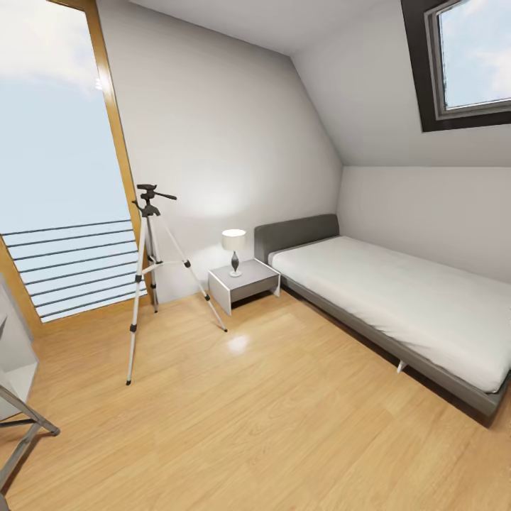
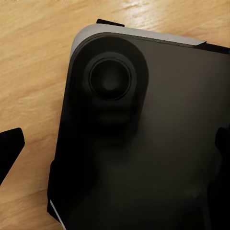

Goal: Attach the digital camera to the camera tripod in the bedroom.

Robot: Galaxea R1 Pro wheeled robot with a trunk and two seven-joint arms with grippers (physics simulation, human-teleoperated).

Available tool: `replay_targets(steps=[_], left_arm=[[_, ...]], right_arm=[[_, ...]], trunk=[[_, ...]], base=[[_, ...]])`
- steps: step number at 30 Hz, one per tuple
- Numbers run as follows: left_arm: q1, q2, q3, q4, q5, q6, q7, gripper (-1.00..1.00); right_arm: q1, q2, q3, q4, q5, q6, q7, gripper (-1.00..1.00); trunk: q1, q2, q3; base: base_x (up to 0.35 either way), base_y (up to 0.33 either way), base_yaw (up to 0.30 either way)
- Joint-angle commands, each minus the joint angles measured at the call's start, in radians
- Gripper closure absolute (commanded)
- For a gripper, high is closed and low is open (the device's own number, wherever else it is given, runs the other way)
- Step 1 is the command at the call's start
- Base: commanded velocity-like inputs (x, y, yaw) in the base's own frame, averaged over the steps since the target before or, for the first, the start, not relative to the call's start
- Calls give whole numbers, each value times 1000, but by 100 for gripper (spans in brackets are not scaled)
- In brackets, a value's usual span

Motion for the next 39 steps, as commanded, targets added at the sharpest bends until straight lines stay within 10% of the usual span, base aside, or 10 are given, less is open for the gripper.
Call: replay_targets(steps=[1, 39], left_arm=[[0, 0, 1, -1, 6, -2, 0, -100], [0, 0, 1, -1, 4, 0, 0, -100]], right_arm=[[0, 0, 0, -1, 1, -2, 0, -100], [0, -1, 6, -1, 7, -3, 0, -100]], trunk=[[0, 0, -1], [0, 0, -1]], base=[[0, 0, -6], [-94, 109, -1]])
